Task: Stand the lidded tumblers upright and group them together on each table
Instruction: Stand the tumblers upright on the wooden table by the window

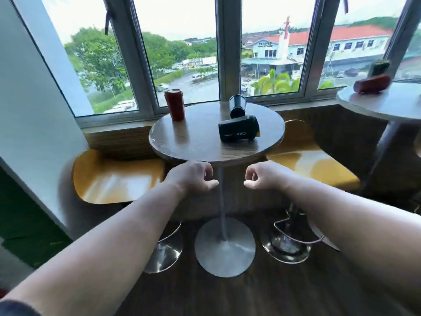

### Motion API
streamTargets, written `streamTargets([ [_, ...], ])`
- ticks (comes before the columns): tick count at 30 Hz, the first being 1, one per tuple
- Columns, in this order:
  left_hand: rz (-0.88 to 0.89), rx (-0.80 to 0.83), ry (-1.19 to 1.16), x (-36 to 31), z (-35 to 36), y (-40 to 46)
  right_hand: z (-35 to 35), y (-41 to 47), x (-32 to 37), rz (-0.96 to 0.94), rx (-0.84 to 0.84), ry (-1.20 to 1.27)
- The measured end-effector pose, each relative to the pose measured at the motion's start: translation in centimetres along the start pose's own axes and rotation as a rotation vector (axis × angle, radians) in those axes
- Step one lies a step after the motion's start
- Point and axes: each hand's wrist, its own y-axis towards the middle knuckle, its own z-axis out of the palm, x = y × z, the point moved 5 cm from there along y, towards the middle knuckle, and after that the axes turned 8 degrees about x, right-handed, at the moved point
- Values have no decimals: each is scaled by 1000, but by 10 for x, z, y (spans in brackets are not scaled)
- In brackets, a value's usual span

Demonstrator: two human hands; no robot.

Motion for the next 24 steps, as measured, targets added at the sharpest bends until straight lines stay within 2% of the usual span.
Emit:
streamTargets([
  [4, 22, -100, 3, -20, -22, 58, -52, 39, -31, -71, -80, 69],
  [9, 67, -186, -61, -28, -36, 124, -90, 84, -63, -62, -170, 159],
  [14, 144, -219, 69, -26, -41, 192, -109, 129, -82, -72, -241, 134],
  [17, 202, -224, 137, -24, -42, 224, -112, 155, -90, -88, -195, 151],
  [24, 329, -228, 276, -17, -42, 261, -103, 202, -103, -241, 56, 325],
])
